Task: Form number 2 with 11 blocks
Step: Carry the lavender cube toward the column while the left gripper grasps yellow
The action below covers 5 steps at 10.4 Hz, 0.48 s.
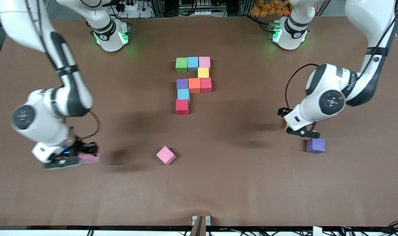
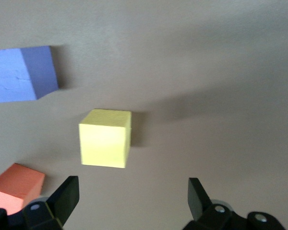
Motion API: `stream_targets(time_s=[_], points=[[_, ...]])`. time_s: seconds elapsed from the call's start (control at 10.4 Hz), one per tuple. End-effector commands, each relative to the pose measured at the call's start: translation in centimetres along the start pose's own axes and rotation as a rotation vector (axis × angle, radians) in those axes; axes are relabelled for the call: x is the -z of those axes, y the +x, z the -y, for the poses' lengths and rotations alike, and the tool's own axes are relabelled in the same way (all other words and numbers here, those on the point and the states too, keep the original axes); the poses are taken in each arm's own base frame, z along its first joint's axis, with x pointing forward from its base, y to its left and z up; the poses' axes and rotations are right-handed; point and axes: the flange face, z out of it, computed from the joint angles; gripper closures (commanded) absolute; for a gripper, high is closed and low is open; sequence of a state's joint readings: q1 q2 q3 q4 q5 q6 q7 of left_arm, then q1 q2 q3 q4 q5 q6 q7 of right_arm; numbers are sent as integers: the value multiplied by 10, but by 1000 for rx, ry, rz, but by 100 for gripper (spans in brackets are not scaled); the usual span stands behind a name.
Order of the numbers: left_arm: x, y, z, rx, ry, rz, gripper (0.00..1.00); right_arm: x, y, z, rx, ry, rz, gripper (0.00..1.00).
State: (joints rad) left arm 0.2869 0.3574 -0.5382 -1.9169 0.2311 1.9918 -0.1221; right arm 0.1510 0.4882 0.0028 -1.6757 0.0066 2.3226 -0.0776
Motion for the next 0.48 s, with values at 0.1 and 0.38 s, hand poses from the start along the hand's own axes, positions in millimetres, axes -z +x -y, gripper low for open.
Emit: stream_targets(time_s=[0.1, 0.38], points=[[-29, -13, 18, -80, -7, -37, 0, 15, -7, 91, 144, 21, -8, 45], [-48, -8, 28, -121, 20, -23, 0, 13, -17, 173, 274, 34, -6, 45]])
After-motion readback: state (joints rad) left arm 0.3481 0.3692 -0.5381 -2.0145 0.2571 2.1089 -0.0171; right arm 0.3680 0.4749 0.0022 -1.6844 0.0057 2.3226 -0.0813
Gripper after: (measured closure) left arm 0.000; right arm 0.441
